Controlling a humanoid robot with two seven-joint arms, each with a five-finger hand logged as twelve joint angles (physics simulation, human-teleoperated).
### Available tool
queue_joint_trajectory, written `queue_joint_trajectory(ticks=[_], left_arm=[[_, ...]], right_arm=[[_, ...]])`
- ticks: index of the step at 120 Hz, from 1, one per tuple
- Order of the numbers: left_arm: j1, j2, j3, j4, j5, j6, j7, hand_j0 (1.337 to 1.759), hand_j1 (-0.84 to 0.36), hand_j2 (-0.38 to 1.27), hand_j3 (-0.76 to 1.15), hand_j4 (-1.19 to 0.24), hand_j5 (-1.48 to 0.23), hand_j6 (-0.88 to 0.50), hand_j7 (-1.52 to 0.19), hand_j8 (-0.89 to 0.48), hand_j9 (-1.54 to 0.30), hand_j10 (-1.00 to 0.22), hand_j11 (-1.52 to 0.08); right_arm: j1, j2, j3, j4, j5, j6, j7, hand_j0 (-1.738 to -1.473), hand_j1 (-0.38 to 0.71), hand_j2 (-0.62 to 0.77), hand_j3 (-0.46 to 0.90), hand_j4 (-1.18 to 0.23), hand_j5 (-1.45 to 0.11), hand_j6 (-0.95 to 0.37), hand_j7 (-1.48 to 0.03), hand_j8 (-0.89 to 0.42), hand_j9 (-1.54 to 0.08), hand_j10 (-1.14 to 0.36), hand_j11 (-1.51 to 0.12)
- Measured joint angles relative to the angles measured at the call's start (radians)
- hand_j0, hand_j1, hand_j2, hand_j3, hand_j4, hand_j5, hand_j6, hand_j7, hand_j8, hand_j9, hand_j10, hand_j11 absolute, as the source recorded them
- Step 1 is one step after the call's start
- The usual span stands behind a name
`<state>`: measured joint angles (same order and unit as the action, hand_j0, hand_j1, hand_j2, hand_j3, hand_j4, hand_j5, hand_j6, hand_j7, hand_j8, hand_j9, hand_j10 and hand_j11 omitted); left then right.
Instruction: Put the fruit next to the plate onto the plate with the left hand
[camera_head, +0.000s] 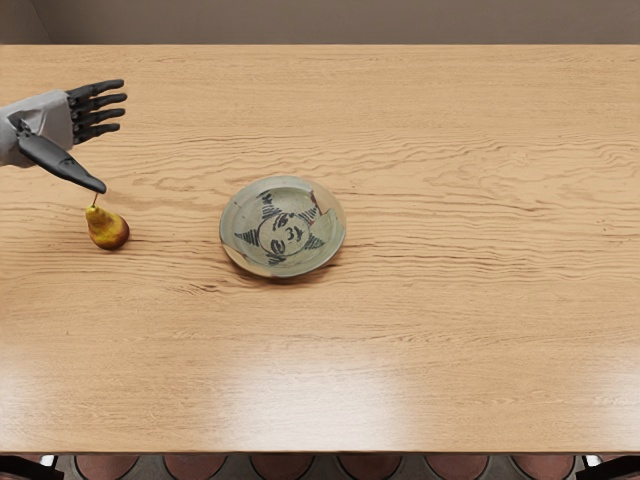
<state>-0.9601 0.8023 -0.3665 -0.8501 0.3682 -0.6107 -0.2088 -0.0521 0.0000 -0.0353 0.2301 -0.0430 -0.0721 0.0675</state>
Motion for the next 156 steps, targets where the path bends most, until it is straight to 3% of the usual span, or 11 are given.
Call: queue_joint_trajectory(ticks=[40,57,96,106,140,156], left_arm=[[0.002,-0.007,0.007,0.002,0.05,0.0,-0.012,1.658,0.35,0.0,0.0,0.0,0.0,0.0,0.0,0.0,0.0,0.0,0.0],[0.007,-0.01,0.022,0.001,0.09,0.011,-0.068,1.658,0.35,0.0,0.0,0.0,0.0,0.0,0.0,0.0,0.0,0.0,0.0],[0.083,-0.028,0.133,-0.007,0.091,0.31,-0.247,1.658,0.35,0.0,0.0,0.0,0.0,0.0,0.0,0.0,0.0,0.0,0.0],[0.099,-0.036,0.167,-0.007,0.088,0.387,-0.275,1.658,0.35,0.0,0.0,0.0,0.0,0.0,0.0,0.0,0.0,0.0,0.0],[0.151,-0.08,0.193,-0.007,0.086,0.506,-0.291,1.658,0.34,0.01,0.0,-0.01,-0.02,-0.02,-0.02,-0.02,-0.02,-0.01,-0.02],[0.166,-0.084,0.199,-0.039,0.086,0.514,-0.292,1.658,0.29,0.01,0.0,-0.05,-0.06,-0.05,-0.06,-0.05,-0.06,-0.05,-0.06]], right_arm=[[0.001,0.0,0.001,0.0,0.0,0.0,0.001,-1.658,-0.33,0.0,0.0,-0.02,-0.02,-0.02,-0.02,-0.02,-0.02,-0.02,-0.02],[0.001,0.0,0.001,0.0,0.0,0.0,0.001,-1.658,-0.33,0.0,0.0,-0.02,-0.02,-0.02,-0.02,-0.02,-0.02,-0.02,-0.02],[0.001,0.0,0.002,0.0,0.0,0.0,0.001,-1.658,-0.33,0.0,0.0,-0.02,-0.02,-0.02,-0.02,-0.02,-0.02,-0.02,-0.02],[0.001,0.0,0.002,0.0,0.0,0.0,0.002,-1.658,-0.33,0.0,0.0,-0.02,-0.02,-0.02,-0.02,-0.02,-0.02,-0.02,-0.02],[0.001,0.0,0.002,0.0,0.0,0.0,0.001,-1.658,-0.33,0.0,0.0,-0.02,-0.03,-0.02,-0.03,-0.02,-0.03,-0.02,-0.03],[0.001,0.0,0.001,0.0,0.0,0.0,0.001,-1.658,-0.33,0.0,0.0,-0.02,-0.03,-0.02,-0.03,-0.02,-0.03,-0.02,-0.03]])
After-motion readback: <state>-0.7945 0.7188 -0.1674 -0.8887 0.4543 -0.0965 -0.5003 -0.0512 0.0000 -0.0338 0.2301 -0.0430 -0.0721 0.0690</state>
